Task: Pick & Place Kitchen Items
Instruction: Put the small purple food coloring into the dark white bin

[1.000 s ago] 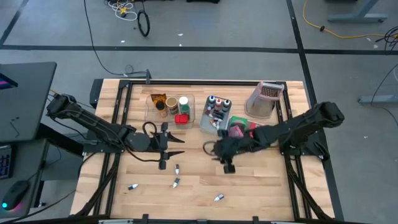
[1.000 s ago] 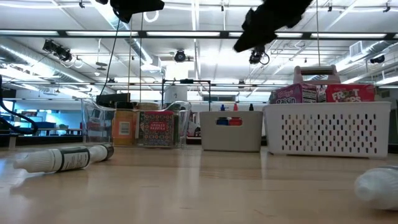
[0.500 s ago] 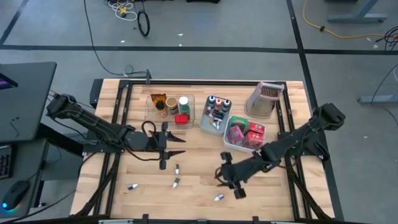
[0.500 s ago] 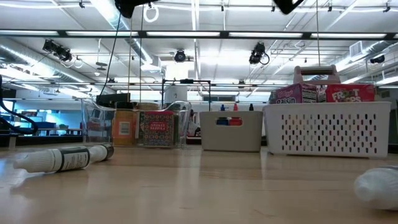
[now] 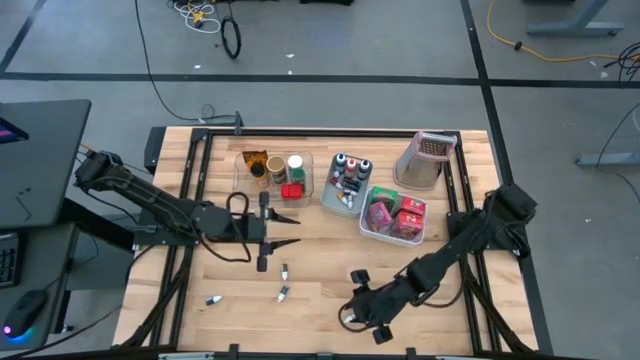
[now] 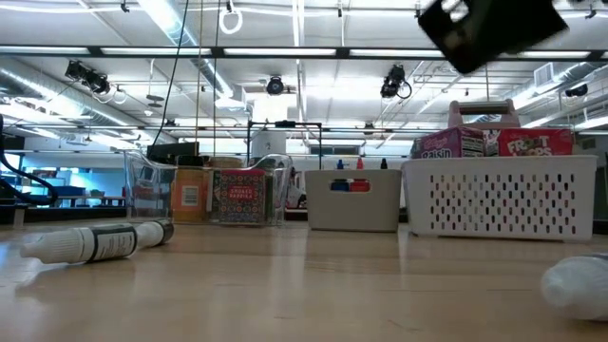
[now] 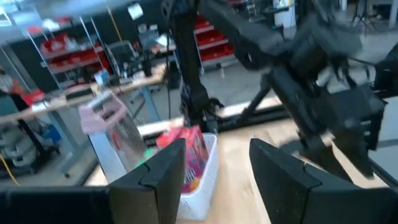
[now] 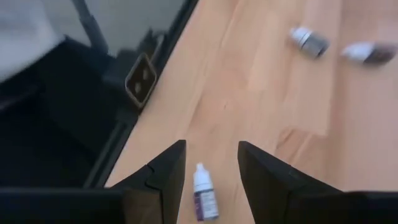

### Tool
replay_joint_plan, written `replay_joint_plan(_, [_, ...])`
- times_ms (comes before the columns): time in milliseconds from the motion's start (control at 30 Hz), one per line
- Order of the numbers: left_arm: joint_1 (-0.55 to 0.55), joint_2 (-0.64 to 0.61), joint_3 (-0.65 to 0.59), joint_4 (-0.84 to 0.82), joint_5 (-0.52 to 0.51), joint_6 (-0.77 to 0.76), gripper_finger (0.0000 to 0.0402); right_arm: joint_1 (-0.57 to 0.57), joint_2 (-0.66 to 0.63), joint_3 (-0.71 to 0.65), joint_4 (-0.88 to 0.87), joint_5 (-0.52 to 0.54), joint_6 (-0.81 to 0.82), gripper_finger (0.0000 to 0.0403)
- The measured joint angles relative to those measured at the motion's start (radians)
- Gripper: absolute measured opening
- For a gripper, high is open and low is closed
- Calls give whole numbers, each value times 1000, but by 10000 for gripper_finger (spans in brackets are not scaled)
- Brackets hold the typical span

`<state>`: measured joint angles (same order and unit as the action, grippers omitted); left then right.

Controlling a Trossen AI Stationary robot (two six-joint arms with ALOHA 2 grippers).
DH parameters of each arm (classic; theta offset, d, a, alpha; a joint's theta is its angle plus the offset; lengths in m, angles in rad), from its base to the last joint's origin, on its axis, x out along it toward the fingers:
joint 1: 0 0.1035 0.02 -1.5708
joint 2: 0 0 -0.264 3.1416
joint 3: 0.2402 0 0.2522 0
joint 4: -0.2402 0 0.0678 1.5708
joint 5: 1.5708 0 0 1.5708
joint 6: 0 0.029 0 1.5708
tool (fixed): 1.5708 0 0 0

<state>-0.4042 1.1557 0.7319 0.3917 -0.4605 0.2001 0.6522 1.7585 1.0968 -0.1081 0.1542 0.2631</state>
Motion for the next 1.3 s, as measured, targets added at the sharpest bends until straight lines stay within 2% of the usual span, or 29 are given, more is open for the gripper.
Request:
replay_joint_plan(133, [0, 0, 0, 54, -26, 45, 187, 7, 55, 0, 7, -16, 36, 155])
replay_joint_plan(500, [1, 0, 0, 70, -98, 127, 187, 33, 181, 0, -3, -13, 125, 155])
replay_joint_plan(667, [1, 0, 0, 92, -132, 129, 187, 41, 209, 1, -18, 5, 125, 155])
replay_joint_plan(967, [1, 0, 0, 93, -131, 130, 187, 40, 215, 2, -6, 32, 128, 152])
replay_joint_plan(1300, [1, 0, 0, 93, -132, 130, 187, -16, 220, 1, 39, -9, 187, 93])
